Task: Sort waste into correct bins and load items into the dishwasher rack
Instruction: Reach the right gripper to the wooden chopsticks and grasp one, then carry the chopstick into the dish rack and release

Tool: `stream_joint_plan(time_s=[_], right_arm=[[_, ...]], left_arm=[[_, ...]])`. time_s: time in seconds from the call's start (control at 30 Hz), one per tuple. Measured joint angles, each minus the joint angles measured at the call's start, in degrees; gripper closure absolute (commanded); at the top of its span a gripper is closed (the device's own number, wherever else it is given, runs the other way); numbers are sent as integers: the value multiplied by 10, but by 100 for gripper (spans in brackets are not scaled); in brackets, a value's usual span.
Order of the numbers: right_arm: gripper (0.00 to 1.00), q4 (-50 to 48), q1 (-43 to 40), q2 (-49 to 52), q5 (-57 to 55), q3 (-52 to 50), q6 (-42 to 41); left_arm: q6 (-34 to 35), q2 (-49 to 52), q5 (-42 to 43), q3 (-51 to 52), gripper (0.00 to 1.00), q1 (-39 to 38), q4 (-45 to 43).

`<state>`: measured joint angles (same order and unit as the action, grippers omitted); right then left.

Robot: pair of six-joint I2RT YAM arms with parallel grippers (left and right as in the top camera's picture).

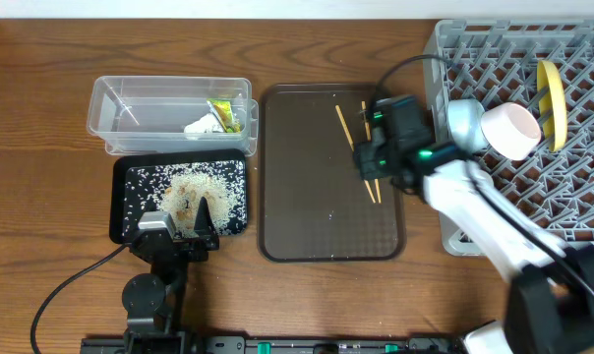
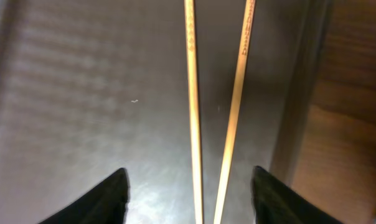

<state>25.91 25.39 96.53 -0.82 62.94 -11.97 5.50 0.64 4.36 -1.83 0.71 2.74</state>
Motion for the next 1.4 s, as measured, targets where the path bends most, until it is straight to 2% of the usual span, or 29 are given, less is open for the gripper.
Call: stream_joint_plan(time_s=[0.23, 0.3, 0.43, 0.47, 0.53, 0.77, 0.9, 1.03, 1.13, 1.4], right_arm=[[59, -62, 7, 93, -29, 0, 9], [71, -66, 7, 109, -27, 0, 10], [83, -66, 14, 131, -25, 2, 10], [92, -64, 17, 131, -24, 3, 8], [99, -59, 19, 131, -26, 3, 9], [99, -8, 18, 108, -30, 6, -13], [99, 19, -2, 19, -27, 3, -25], [99, 38, -76, -106, -26, 3, -26], [99, 41, -164, -181, -32, 4, -7], [99, -24, -342, -247, -62, 4, 98]], left_arm=[[0, 0, 0, 0, 6, 0, 0], [0, 0, 0, 0, 7, 0, 0], [0, 0, 0, 0, 7, 0, 0], [0, 0, 0, 0, 7, 0, 0], [0, 0, 0, 0, 6, 0, 0], [0, 0, 0, 0, 7, 0, 0], [0, 0, 0, 0, 7, 0, 0], [0, 0, 0, 0, 7, 0, 0], [0, 0, 0, 0, 6, 0, 0], [0, 0, 0, 0, 6, 0, 0]])
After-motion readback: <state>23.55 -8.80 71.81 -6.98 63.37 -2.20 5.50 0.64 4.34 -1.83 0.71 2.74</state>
